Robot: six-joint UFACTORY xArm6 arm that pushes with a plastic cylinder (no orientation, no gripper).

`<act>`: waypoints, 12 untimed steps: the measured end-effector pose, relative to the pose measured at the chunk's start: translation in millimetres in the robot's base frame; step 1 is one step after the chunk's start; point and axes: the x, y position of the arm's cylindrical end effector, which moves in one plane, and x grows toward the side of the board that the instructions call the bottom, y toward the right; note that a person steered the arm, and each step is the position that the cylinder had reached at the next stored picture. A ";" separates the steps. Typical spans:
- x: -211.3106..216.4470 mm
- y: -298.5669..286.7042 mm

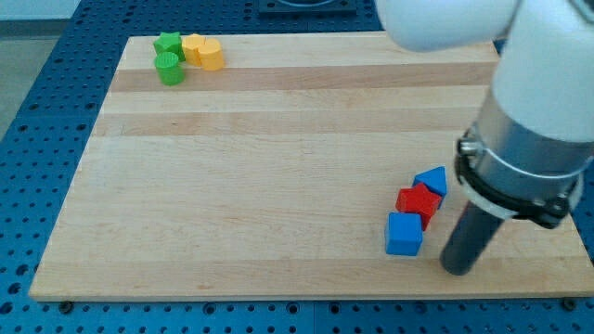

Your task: Place the red circle to the top right

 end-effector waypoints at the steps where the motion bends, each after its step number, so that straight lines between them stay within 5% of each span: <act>1: -5.3 34.8; 8: -103.1 55.5; 12: -114.9 12.1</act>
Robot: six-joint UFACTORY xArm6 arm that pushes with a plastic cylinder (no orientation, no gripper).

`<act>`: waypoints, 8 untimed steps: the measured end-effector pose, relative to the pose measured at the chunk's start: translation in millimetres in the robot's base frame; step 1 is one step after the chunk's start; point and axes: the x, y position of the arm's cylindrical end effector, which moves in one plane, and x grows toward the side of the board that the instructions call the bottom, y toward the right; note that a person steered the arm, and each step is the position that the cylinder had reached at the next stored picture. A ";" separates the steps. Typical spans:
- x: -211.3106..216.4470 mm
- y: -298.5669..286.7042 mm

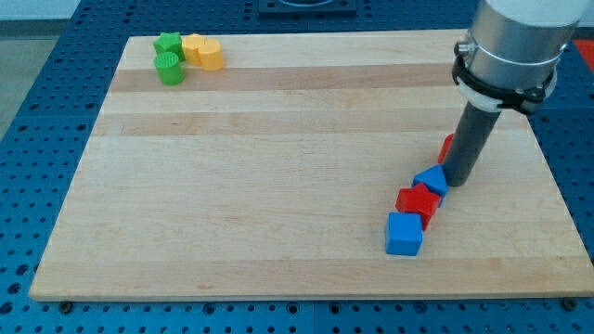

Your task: Place the red circle to the top right

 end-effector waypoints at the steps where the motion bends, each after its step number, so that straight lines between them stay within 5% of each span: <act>1: -16.4 0.0; 4: -75.7 2.8; 8: -68.5 57.2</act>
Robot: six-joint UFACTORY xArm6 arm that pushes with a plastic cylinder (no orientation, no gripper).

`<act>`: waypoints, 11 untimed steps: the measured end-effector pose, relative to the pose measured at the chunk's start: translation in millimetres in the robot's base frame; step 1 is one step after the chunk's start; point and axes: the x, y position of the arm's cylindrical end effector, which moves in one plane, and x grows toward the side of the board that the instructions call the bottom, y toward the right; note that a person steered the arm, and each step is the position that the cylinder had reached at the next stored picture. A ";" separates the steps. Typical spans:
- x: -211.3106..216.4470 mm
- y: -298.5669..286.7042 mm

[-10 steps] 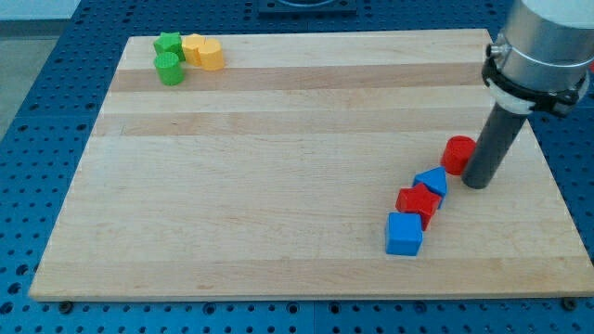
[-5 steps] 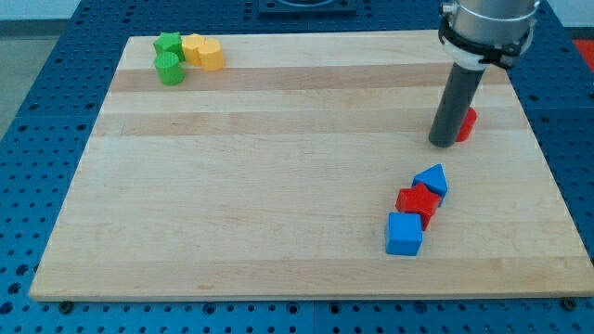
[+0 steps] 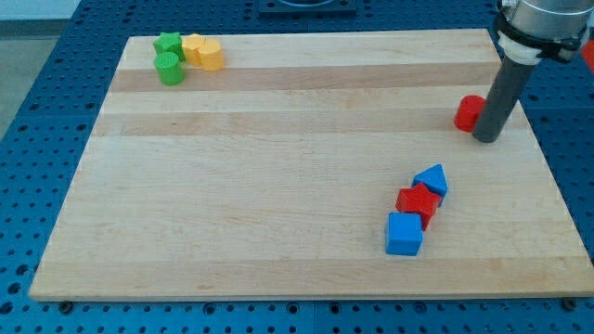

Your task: Place the red circle to the top right

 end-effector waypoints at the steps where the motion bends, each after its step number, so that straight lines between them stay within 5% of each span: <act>1: -14.6 -9.5; 8: -142.1 -16.8; 9: -144.4 -16.8; 11: -49.9 -16.8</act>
